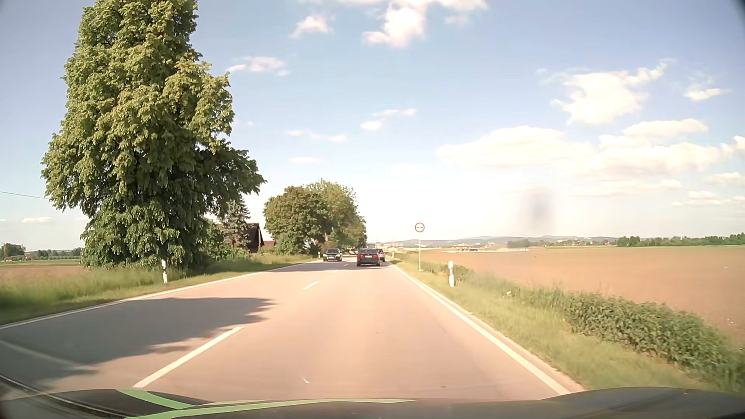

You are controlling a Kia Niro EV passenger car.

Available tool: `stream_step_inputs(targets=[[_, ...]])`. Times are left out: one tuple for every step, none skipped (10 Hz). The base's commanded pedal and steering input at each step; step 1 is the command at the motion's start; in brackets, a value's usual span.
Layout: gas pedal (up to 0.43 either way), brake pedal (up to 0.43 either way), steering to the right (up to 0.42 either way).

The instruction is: Follow the waypoints while adhering to traffic rules and regulations

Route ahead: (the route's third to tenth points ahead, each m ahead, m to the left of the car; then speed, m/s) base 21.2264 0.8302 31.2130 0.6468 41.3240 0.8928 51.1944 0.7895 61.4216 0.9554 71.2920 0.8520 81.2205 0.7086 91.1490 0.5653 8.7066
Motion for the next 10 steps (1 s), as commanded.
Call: stream_step_inputs(targets=[[0.0, 0.0, 0.0], [0.0, 0.0, 0.0], [0.0, 0.0, 0.0], [0.0, 0.0, 0.0], [0.0, 0.0, 0.0], [0.0, 0.0, 0.001], [0.0, 0.0, 0.001], [0.0, 0.0, 0.002], [0.0, 0.0, 0.002], [0.0, 0.0, 0.002]])
